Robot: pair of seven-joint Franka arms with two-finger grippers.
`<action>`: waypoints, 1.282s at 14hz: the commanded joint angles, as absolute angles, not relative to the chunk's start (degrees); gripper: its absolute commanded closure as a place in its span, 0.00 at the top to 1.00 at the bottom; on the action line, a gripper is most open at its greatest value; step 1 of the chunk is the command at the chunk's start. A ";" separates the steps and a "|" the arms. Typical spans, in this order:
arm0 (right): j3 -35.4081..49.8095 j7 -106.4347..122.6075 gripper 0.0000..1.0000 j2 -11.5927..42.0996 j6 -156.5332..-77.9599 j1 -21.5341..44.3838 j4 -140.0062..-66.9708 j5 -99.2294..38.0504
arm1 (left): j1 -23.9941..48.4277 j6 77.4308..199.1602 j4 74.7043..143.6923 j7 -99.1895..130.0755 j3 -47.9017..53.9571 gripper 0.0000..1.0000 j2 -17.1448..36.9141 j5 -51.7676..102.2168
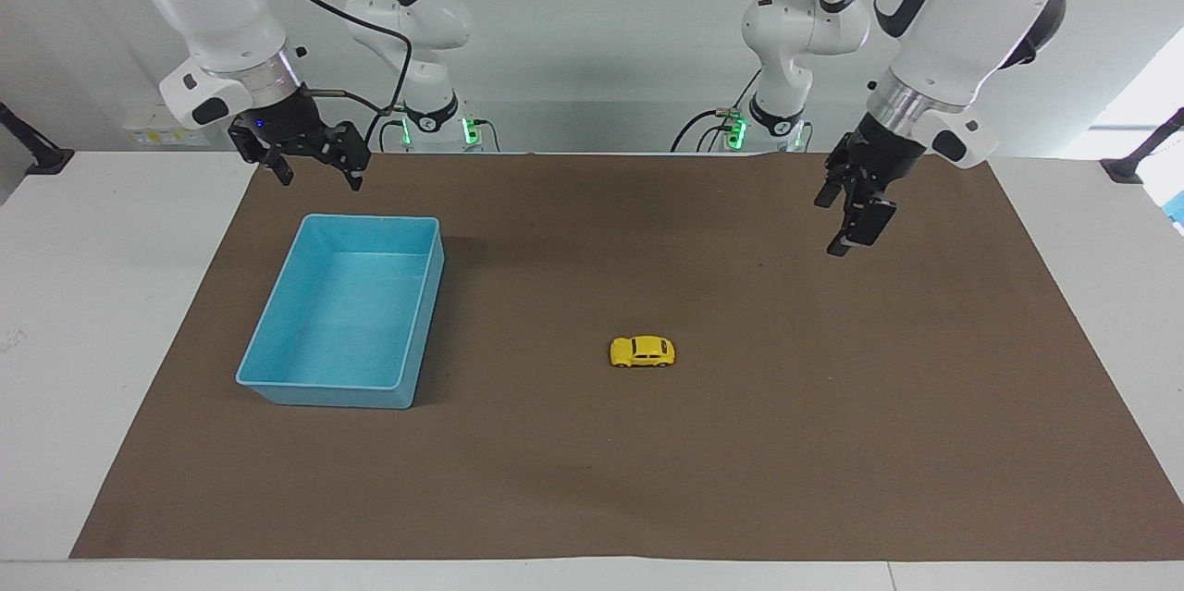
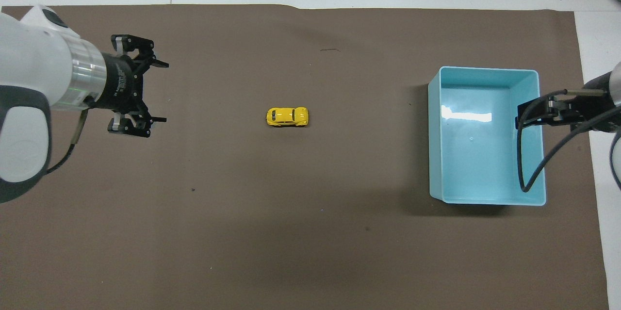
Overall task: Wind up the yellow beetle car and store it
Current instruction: 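Reach the left gripper toward the yellow toy car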
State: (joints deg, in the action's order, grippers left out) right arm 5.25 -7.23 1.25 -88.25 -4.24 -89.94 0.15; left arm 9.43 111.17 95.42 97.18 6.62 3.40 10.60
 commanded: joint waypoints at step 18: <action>5.54 -6.06 1.00 0.97 -87.63 -5.10 -89.82 -0.44 | 23.99 127.44 92.72 119.92 5.89 1.00 23.82 4.92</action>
